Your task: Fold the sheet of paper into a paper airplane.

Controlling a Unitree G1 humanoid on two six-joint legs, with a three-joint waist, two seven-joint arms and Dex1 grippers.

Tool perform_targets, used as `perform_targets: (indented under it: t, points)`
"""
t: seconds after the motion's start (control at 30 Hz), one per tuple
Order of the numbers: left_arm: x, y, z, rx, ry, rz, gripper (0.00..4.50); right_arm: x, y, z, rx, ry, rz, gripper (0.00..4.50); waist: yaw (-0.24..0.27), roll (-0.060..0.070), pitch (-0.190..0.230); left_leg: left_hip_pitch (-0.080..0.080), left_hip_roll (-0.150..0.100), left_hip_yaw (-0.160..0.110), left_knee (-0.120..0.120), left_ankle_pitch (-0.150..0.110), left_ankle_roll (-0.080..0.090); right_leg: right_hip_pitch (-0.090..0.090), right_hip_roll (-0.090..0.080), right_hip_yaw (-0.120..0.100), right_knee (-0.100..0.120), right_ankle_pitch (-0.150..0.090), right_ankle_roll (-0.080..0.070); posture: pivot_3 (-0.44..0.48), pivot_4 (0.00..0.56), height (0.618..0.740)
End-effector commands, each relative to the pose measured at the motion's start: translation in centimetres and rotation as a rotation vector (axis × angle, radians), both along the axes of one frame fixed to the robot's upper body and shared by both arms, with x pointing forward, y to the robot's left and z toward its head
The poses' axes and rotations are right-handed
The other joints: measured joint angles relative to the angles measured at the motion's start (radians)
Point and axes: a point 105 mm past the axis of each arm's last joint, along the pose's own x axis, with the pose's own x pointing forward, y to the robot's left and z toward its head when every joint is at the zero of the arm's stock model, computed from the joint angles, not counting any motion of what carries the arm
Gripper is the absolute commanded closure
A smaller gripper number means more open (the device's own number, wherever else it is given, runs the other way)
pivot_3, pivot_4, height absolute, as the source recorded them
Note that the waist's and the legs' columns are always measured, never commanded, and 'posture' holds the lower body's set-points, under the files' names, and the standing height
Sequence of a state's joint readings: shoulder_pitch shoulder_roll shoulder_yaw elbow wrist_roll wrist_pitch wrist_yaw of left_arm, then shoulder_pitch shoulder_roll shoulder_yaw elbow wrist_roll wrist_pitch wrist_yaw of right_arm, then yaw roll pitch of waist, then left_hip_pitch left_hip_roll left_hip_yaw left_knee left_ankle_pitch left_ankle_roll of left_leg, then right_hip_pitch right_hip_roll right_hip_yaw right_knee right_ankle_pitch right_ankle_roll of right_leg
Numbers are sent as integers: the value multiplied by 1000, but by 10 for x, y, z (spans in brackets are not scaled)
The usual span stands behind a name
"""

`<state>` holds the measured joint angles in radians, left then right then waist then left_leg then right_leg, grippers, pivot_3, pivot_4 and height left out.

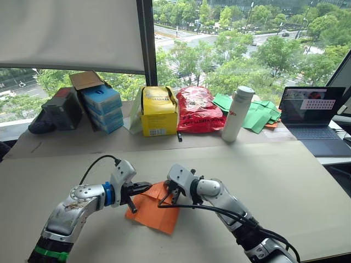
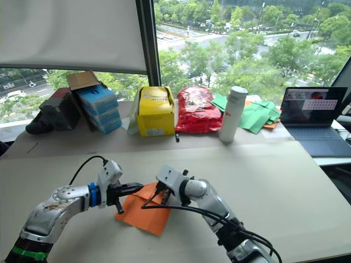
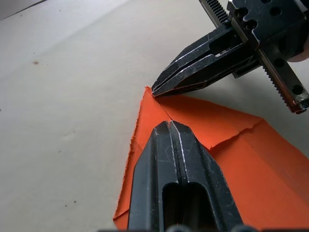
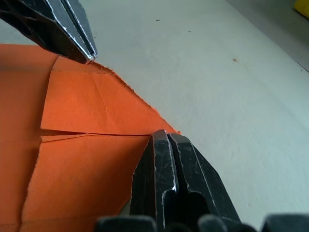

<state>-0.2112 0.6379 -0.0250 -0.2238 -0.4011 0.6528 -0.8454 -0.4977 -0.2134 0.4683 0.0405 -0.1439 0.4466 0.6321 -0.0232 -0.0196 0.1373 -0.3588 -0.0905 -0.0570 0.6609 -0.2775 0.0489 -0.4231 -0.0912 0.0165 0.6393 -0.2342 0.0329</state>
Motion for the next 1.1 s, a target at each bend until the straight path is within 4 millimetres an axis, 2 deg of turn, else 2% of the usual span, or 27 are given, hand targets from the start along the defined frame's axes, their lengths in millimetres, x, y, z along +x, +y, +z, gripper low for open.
perform_targets:
  t: [0.03,0.27,0.43,0.6,0.7,0.8,0.9,1.0,1.1]
  points:
    - [5,-3,-3,14,-23,-15,4474,2,-3,-4,-22,-2,-13,4500,1,0,0,0,0,0,0,0,0,0,0,0,0,0,0,0,150,740]
    - [6,0,-25,121,-17,-81,4474,5,2,1,-27,-29,11,4500,3,0,0,0,0,0,0,1,-1,0,0,0,0,0,-1,0,150,740]
    - [2,-3,-41,175,0,-112,4474,-2,1,20,48,-56,24,4500,8,0,0,0,0,0,0,0,0,0,0,0,0,0,-1,0,150,740]
    - [-2,-7,-46,181,11,-133,4474,-18,-19,42,144,-34,5,4500,13,0,0,-3,0,0,0,0,1,-1,-1,0,-1,0,-1,0,150,740]
    - [-4,-8,-48,185,19,-139,4474,-39,-53,34,90,33,9,4500,18,0,0,-3,-1,0,1,-1,2,0,-1,-1,-4,0,-1,0,150,740]
    - [-4,-8,-49,188,24,-141,4474,-62,-70,22,21,112,66,4500,22,0,0,-3,0,-1,1,-2,4,1,0,-2,-9,1,-1,0,150,740]
    - [-4,-7,-49,188,25,-140,4474,-82,-73,11,-16,184,138,4500,18,0,0,-4,-1,0,1,-3,5,2,-1,-1,-10,1,-1,0,150,740]
    - [-4,-7,-49,190,24,-138,4474,-100,-64,-2,-65,256,221,4500,18,0,0,-4,0,0,1,-2,4,1,-1,-2,-9,1,-1,0,150,740]
    - [-4,-6,-48,191,23,-134,4474,-102,-56,-5,-72,254,240,4500,18,0,0,-3,1,0,1,-2,3,2,-1,-2,-10,1,-2,0,150,740]
